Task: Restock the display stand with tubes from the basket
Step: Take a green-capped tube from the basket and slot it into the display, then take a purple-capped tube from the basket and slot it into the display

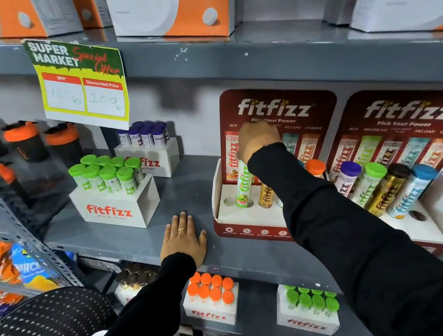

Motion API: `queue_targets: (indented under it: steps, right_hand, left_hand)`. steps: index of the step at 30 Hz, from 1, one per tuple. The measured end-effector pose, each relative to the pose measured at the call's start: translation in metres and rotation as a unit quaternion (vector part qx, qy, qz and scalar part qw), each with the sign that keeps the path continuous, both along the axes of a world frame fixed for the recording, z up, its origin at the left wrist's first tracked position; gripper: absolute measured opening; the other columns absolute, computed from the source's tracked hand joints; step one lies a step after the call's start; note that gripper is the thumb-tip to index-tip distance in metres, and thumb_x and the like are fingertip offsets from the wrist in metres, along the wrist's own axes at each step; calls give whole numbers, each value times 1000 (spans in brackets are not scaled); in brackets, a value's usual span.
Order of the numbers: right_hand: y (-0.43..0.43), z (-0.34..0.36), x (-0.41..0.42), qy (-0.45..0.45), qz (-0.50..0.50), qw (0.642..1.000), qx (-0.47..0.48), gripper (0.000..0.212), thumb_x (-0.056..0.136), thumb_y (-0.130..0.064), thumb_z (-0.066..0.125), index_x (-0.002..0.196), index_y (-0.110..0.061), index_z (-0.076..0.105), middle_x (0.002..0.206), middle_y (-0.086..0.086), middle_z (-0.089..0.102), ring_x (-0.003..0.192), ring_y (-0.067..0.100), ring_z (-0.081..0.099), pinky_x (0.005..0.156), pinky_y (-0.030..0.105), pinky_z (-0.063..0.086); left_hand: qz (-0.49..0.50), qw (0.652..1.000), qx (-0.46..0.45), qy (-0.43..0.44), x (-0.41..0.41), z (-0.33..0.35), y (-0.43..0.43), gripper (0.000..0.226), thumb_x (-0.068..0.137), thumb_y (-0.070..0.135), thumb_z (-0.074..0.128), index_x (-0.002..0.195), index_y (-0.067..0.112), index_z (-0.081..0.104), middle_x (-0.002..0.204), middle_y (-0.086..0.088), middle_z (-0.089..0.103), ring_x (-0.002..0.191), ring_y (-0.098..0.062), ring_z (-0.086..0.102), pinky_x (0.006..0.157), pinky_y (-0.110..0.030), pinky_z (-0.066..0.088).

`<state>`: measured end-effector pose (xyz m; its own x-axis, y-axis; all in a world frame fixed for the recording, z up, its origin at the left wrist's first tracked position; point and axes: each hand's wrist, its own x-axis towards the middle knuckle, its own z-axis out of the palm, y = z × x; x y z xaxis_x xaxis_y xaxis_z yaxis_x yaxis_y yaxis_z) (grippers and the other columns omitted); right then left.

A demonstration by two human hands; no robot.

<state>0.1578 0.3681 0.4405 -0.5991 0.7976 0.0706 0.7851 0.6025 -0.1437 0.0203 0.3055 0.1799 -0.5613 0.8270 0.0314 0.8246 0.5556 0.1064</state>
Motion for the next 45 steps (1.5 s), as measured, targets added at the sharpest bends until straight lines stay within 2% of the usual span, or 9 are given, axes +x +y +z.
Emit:
queue_targets:
  steps: [22, 24, 27, 30, 33, 35, 38, 41, 45]
  right_hand:
    - [34, -33, -14, -48, -16, 998, 36, 35, 88, -17, 65, 120, -5, 57, 124, 14, 60, 113, 32, 59, 90, 37, 52]
    - [23, -36, -19, -31, 8, 996, 80, 29, 90, -14, 59, 117, -4, 58, 121, 16, 61, 111, 34, 59, 88, 37, 51]
    - [-3, -50, -40, 34, 95, 982, 160, 22, 90, -10, 56, 110, -3, 62, 113, 17, 65, 109, 35, 57, 85, 37, 52]
    - [-43, -83, -77, 130, 211, 943, 224, 17, 65, -2, 74, 81, -3, 73, 79, 13, 73, 83, 32, 68, 63, 29, 57]
    - [-97, -134, -114, 167, 317, 923, 145, 6, 52, -3, 69, 55, -9, 69, 55, 6, 68, 57, 26, 68, 39, 21, 50]
    - [-130, -175, -131, 102, 364, 924, 50, 7, 62, -6, 71, 68, -8, 71, 70, 9, 72, 70, 27, 70, 50, 26, 54]
    - [-171, -248, -155, -82, 433, 895, -63, 24, 89, -5, 49, 106, -3, 65, 108, 15, 67, 106, 33, 60, 81, 39, 52]
    - [-195, -304, -170, -192, 442, 873, -80, 30, 92, -2, 43, 116, -2, 61, 115, 18, 66, 108, 36, 62, 86, 42, 52]
    - [-213, -363, -193, -244, 442, 860, -71, 32, 95, -7, 41, 121, -4, 59, 122, 16, 63, 114, 34, 58, 94, 40, 49]
  left_hand:
    - [3, 1000, 8, 15, 0, 8, 2, 62, 98, 46, 18, 148, 9, 13, 156, -7, 7, 142, -22, 3, 115, -34, 3]
    - [-11, 999, 38, 4, 1, 11, 1, 60, 98, 44, 19, 146, 8, 19, 155, -8, 13, 141, -22, 8, 114, -34, 6]
    - [-29, 986, 164, -2, 7, 13, -19, 59, 93, 39, 24, 130, -2, 48, 141, -18, 42, 130, -33, 37, 107, -43, 29]
    - [10, 966, 259, 10, 8, -9, -63, 51, 89, 29, 35, 121, -6, 54, 132, -23, 50, 124, -36, 42, 104, -45, 29]
    - [106, 959, 263, 6, 4, -58, -125, 48, 86, 24, 38, 120, -7, 52, 130, -26, 50, 123, -35, 36, 103, -45, 21]
    - [172, 960, 218, -24, 7, -93, -172, 49, 89, 26, 34, 120, -6, 52, 130, -24, 51, 123, -34, 36, 102, -48, 22]
    - [266, 952, 126, -79, 21, -144, -237, 64, 99, 37, 13, 121, -8, 53, 129, -24, 52, 121, -38, 45, 102, -47, 22]
    - [333, 934, 65, -115, 36, -176, -281, 74, 99, 42, 5, 119, -11, 53, 129, -27, 51, 117, -44, 49, 104, -45, 18]
    - [360, 925, 23, -119, 40, -208, -306, 73, 99, 40, 6, 118, -10, 55, 128, -27, 52, 117, -43, 49, 110, -38, 10]
